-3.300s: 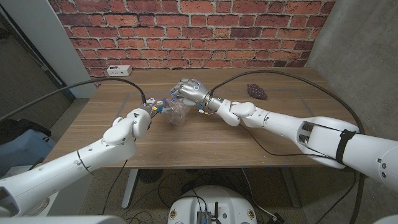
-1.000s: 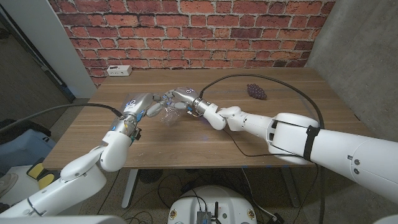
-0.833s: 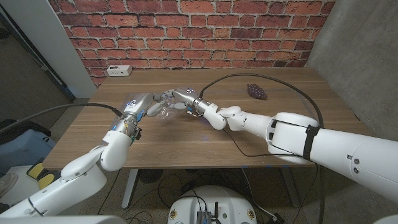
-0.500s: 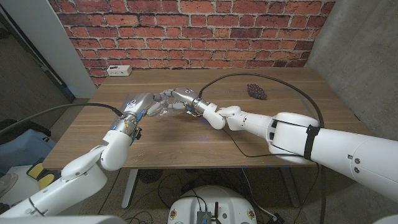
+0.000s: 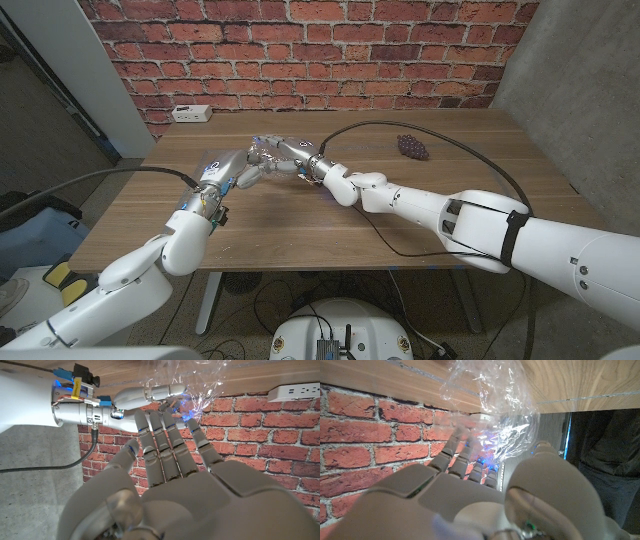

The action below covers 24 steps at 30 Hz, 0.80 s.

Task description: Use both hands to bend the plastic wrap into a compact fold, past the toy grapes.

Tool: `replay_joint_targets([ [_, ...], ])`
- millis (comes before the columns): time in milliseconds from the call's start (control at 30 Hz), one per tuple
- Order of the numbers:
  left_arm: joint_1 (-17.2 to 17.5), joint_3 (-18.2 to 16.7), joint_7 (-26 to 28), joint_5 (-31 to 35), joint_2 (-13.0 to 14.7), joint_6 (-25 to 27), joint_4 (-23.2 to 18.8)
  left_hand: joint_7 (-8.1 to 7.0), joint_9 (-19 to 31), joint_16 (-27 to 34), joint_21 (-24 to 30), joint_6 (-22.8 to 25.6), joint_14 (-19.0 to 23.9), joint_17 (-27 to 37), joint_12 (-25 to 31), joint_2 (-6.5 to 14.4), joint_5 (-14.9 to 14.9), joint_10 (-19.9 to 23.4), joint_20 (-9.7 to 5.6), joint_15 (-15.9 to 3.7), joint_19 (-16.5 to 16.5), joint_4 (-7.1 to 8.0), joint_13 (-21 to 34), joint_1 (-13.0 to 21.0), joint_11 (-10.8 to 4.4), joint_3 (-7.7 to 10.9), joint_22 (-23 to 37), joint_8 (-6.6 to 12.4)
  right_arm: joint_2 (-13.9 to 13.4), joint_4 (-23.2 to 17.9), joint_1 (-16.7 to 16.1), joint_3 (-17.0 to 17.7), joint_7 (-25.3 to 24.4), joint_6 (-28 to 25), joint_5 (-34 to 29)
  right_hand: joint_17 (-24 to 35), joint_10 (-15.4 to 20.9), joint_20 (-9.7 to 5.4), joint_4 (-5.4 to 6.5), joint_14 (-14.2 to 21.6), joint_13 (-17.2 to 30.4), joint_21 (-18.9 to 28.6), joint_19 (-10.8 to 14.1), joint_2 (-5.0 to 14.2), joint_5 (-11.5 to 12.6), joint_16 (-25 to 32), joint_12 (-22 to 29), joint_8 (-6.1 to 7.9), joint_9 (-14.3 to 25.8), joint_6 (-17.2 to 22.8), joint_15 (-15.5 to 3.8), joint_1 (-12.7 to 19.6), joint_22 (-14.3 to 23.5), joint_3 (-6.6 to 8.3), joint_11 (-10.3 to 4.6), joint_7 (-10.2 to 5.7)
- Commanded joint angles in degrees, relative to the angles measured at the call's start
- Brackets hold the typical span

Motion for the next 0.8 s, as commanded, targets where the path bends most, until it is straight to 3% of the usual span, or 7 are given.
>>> replay_joint_targets([
  [33, 0.4, -0.28, -0.23, 0.42, -0.34, 0.02, -0.27, -0.12, 0.17, 0.32, 0.26, -0.4, -0.36, 0.18, 0.01, 0.52, 0.47, 0.07, -0.13, -0.44, -0.26, -0.2, 0.21, 0.22, -0.14, 0.54, 0.24, 0.12, -4.45, -13.27, -1.71, 1.41, 8.91, -11.76, -4.26, -0.26, -3.98, 3.15, -1.19, -3.96, -0.16, -1.84, -2.3, -1.59, 1.85, -0.58, -0.11, 0.84, 0.16, -0.7, -3.64, 2.28, 0.23, -1.05, -1.27, -1.23],
  [200, 0.29, -0.23, -0.49, 0.56, -0.42, 0.22, -0.3, -0.1, 0.19, 0.45, 0.37, -0.44, -0.35, 0.33, -0.01, 0.64, 0.5, 0.09, -0.26, -0.46, -0.3, -0.13, 0.36, 0.3, -0.15, 0.59, 0.24, 0.13, -4.6, -14.31, -0.25, 0.08, 12.6, -11.91, -6.7, -0.42, -6.17, 8.48, -1.31, -6.87, -0.36, -3.54, -3.08, -1.68, 2.73, 0.07, 0.92, 2.05, 0.7, 0.39, 0.41, 2.8, 0.27, -2.48, 3.04, -1.12],
  [267, 0.28, -0.27, -0.48, 0.53, -0.51, 0.26, -0.26, -0.08, 0.18, 0.44, 0.42, -0.42, -0.48, 0.39, -0.02, 0.65, 0.49, 0.1, -0.3, -0.36, -0.33, 0.01, 0.41, 0.19, -0.12, 0.55, 0.24, 0.14, -4.47, -12.94, 0.35, -0.28, 10.92, -9.55, -7.61, -0.7, -5.17, 8.8, -1.11, -7.44, -0.26, -4.67, -3.28, -1.24, 2.71, 0.57, 1.7, 4.95, 1.85, 7.59, 0.12, 2.78, 0.31, -3.32, 0.2, -1.17],
  [567, -0.54, 0.14, -1.1, 0.14, -0.59, 0.12, 0.29, -0.24, 0.2, 0.41, 0.59, -0.54, -0.45, 0.36, -0.1, 0.34, 0.48, 0.02, -0.44, -0.38, -0.47, 0.23, 0.67, -0.15, -0.17, 0.5, 0.24, 0.13, -0.21, -3.47, -1.41, 2.08, -4.24, -2.91, -6.14, -0.9, 5.39, 1.78, -2.13, 1.22, 0.85, -3.72, 4.13, 2.73, 2.88, 4.56, 5.4, 6.22, 2.29, 14.15, -6.13, 6.38, 0.52, -2.8, -2.11, 0.17],
  [667, -0.85, 0.19, -1.23, -0.11, -0.51, -0.19, 0.57, -0.19, 0.19, 0.39, 0.64, -0.62, -0.46, 0.34, -0.12, 0.27, 0.49, 0.04, -0.37, -0.35, -0.53, 0.2, 0.74, -0.15, -0.18, 0.54, 0.24, 0.1, -2.6, -7.51, -0.1, 1.12, 3.84, -3.42, -6.21, -1.26, 6.31, 3.2, -2.42, 2.14, 1.28, -4.02, 4.88, -1.4, 1.98, 4.52, 5.5, 5.19, 2.0, 13.21, -5.08, 5.12, 0.54, -5.65, -0.03, 3.29],
  [733, -1.02, 0.28, -1.1, 0.07, -0.53, -0.07, 0.64, -0.06, 0.18, 0.36, 0.69, -0.63, -0.5, 0.29, -0.14, 0.23, 0.53, 0.02, -0.31, -0.25, -0.55, 0.03, 0.8, -0.02, -0.14, 0.65, 0.24, 0.09, -3.61, -8.57, 1.07, 0.37, 8.89, -2.67, -6.26, -1.12, 5.77, 3.33, -1.74, 0.32, 1.55, -4.8, 4.05, -1.96, 1.89, 3.82, 5.19, 5.71, 1.99, 15.82, -4.39, 3.77, 0.56, -6.96, 0.56, -0.86],
  [800, -1.28, 0.36, -1.25, -0.06, -0.51, -0.03, 0.78, -0.12, 0.2, 0.21, 0.72, -0.61, -0.67, 0.2, -0.16, 0.22, 0.56, 0.0, -0.38, -0.27, -0.59, -0.01, 0.84, 0.01, -0.23, 0.76, 0.24, 0.12, -3.84, -7.98, 1.4, 0.45, 10.25, -0.55, -5.58, -1.01, 6.52, 3.33, -2.16, -0.66, 1.78, -5.74, 3.3, -0.47, 2.4, 3.54, 5.22, 7.08, 1.78, 21.39, -3.99, 5.36, 0.57, -6.76, 0.07, 4.21],
])
